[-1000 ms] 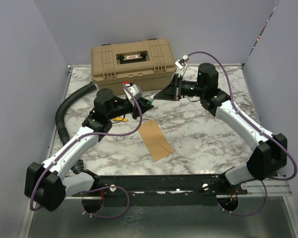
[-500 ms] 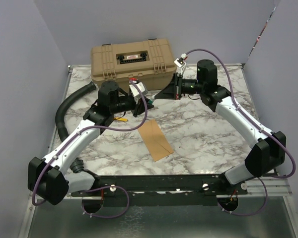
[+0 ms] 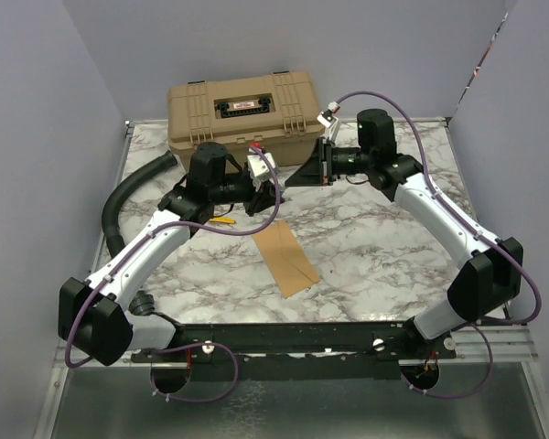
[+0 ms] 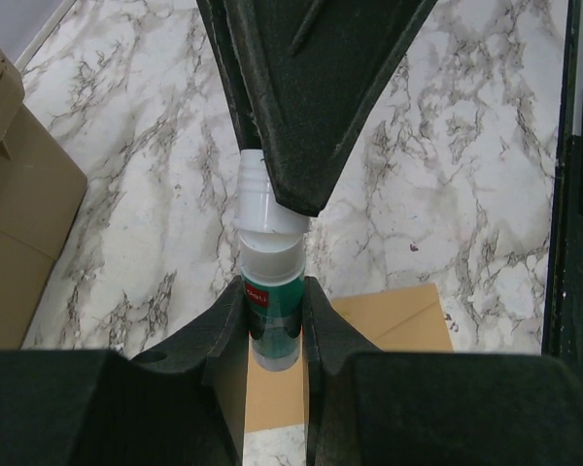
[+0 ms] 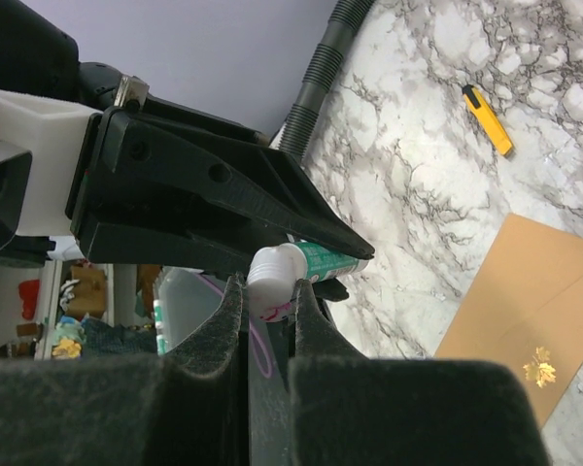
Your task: Place the letter into the envelope and seal it
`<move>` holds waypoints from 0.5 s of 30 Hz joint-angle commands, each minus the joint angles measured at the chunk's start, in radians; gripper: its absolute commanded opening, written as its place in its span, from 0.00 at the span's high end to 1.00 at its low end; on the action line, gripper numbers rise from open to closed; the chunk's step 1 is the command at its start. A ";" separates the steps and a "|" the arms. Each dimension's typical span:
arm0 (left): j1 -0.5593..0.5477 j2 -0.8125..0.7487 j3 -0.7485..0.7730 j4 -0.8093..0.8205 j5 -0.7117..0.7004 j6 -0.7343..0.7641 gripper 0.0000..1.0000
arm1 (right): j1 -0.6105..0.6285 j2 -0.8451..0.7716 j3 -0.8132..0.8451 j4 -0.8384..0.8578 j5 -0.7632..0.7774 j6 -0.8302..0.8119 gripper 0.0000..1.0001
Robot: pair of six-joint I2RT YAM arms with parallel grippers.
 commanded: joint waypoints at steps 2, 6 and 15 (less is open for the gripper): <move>-0.018 0.020 0.026 -0.024 -0.037 0.059 1.00 | 0.043 0.037 0.113 -0.214 0.020 -0.092 1.00; -0.018 0.023 0.031 -0.042 -0.063 0.082 1.00 | 0.045 0.071 0.148 -0.319 0.081 -0.133 1.00; -0.024 0.052 0.053 -0.074 -0.082 0.105 1.00 | 0.059 0.108 0.164 -0.353 0.106 -0.130 1.00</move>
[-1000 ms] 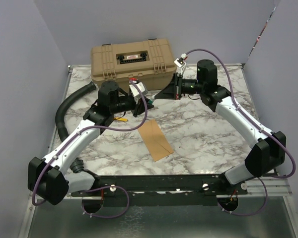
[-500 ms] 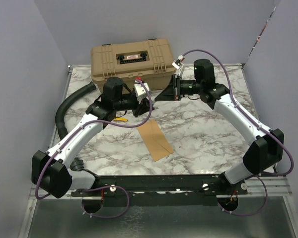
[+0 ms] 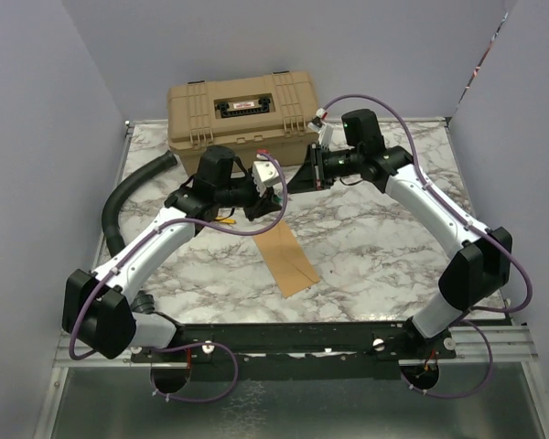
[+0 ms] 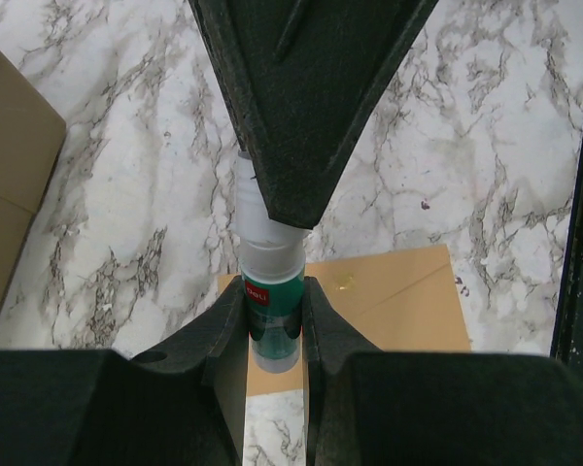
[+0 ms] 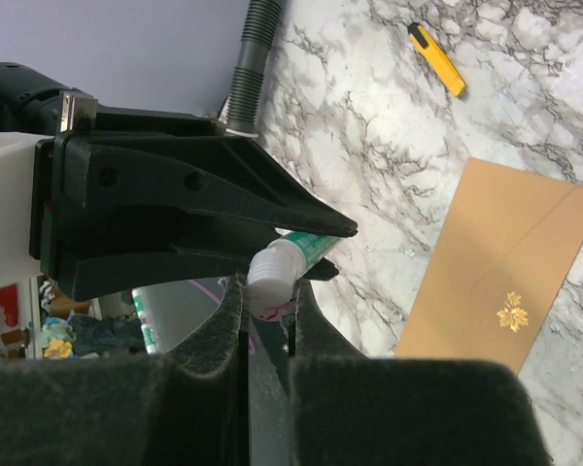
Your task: Place the letter into the envelope and seal it
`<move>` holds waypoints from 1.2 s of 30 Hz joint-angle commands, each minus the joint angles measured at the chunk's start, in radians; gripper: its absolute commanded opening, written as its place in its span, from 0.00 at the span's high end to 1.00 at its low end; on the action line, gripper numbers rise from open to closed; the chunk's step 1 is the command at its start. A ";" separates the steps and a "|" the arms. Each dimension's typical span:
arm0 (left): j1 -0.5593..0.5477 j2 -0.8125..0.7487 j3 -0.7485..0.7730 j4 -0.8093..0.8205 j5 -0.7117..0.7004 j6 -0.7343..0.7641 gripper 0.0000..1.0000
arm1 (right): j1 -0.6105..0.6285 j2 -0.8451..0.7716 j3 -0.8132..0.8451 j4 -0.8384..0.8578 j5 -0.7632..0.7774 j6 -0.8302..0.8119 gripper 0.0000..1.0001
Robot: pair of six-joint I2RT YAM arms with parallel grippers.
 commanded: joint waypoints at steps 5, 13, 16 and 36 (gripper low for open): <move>-0.014 0.036 0.067 -0.021 -0.044 0.055 1.00 | 0.033 0.039 0.041 -0.083 0.018 -0.001 1.00; -0.018 0.062 0.087 -0.041 -0.070 0.084 1.00 | 0.040 0.070 0.065 -0.136 0.046 -0.005 1.00; -0.020 0.063 0.088 -0.044 -0.077 0.103 1.00 | 0.043 0.091 0.083 -0.177 0.067 -0.013 1.00; -0.035 0.075 0.142 0.017 -0.121 0.205 1.00 | 0.074 0.174 0.079 -0.269 0.166 -0.009 1.00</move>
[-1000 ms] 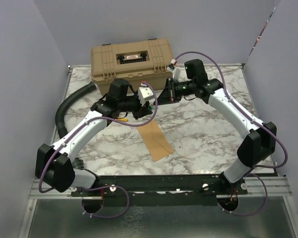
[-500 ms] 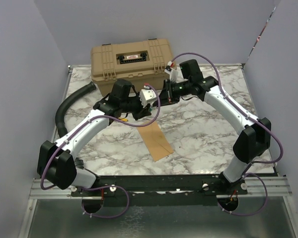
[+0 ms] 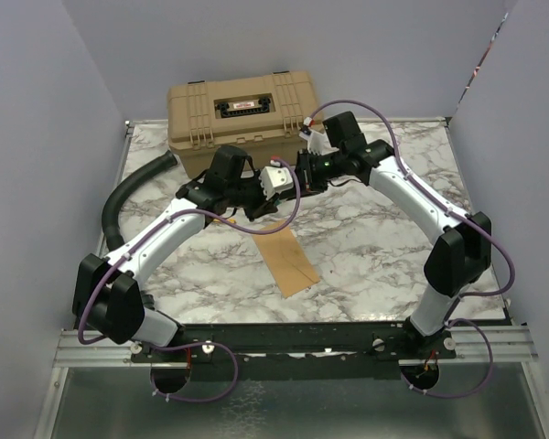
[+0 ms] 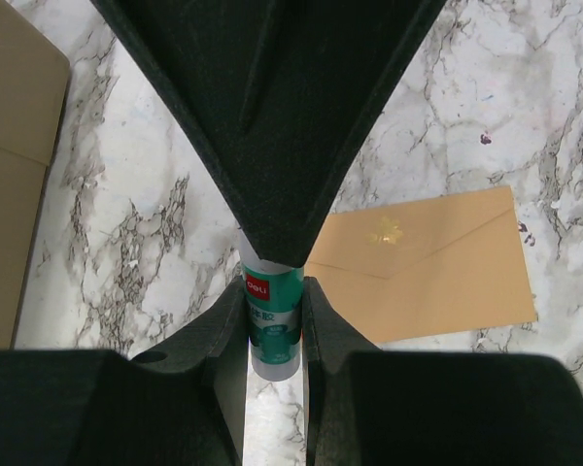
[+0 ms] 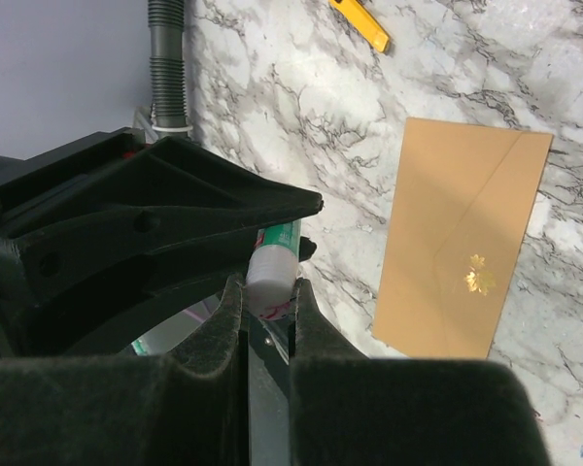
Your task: Place the letter into the envelope and seal it
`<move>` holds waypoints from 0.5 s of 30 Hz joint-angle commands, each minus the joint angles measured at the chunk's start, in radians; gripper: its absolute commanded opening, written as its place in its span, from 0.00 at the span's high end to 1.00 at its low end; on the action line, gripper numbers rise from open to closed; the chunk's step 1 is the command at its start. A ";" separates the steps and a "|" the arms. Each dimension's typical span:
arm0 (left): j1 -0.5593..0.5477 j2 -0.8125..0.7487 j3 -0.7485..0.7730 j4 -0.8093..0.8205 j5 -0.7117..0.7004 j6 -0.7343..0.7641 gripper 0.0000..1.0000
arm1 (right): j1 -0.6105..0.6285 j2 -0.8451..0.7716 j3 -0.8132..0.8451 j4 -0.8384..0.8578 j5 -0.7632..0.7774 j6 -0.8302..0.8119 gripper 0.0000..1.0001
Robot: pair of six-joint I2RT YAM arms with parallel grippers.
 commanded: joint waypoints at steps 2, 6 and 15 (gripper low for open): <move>-0.013 -0.035 0.072 0.191 0.007 0.044 1.00 | 0.033 0.041 -0.046 -0.079 -0.008 0.021 1.00; -0.014 -0.053 0.058 0.251 0.050 0.018 1.00 | 0.033 0.036 -0.077 -0.052 -0.038 0.058 1.00; -0.059 -0.065 0.073 0.310 0.070 0.040 1.00 | 0.042 0.050 -0.122 -0.067 -0.163 0.054 1.00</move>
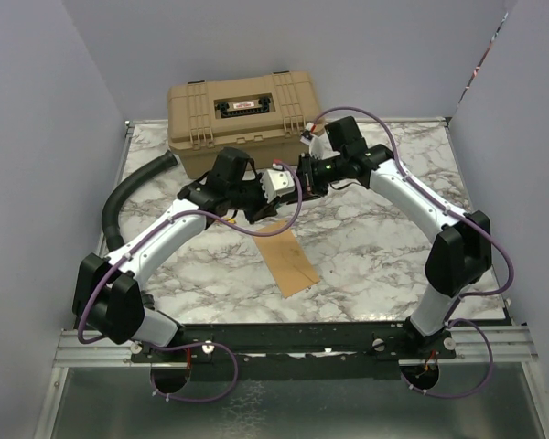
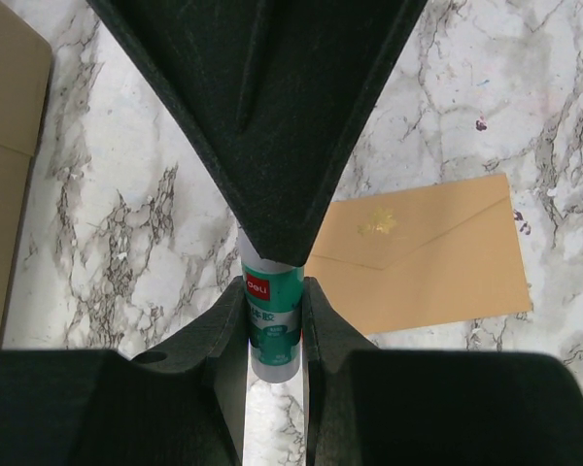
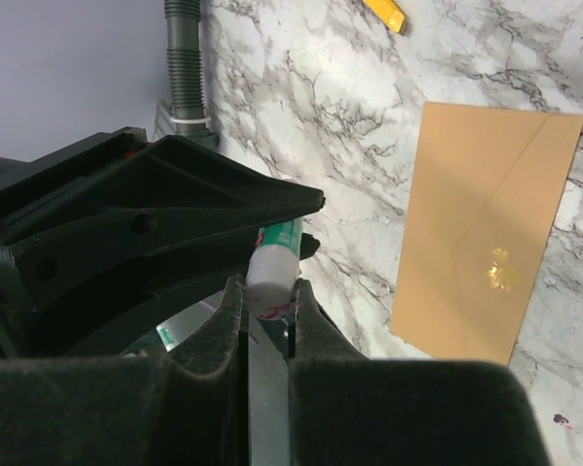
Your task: Place the letter into the envelope and seal it
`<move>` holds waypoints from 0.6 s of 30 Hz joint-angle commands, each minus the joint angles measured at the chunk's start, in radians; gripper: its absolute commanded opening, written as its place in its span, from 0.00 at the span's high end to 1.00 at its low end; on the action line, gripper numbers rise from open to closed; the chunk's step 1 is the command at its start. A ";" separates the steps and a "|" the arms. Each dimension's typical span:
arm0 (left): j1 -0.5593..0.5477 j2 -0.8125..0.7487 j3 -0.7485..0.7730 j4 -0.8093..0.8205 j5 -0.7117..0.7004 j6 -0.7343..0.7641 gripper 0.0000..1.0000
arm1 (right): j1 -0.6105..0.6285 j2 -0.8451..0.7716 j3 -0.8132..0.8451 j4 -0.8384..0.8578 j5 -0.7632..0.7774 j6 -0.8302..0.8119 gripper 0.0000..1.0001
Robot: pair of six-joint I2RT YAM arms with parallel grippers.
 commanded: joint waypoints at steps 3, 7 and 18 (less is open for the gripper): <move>-0.070 -0.065 0.092 0.321 0.091 0.037 1.00 | 0.063 0.034 -0.103 -0.091 -0.115 0.024 1.00; -0.095 -0.053 0.114 0.330 0.136 0.055 1.00 | 0.072 0.040 -0.118 -0.086 -0.128 0.035 1.00; -0.148 -0.031 0.167 0.409 0.266 0.021 1.00 | 0.105 0.057 -0.139 -0.046 -0.168 0.075 1.00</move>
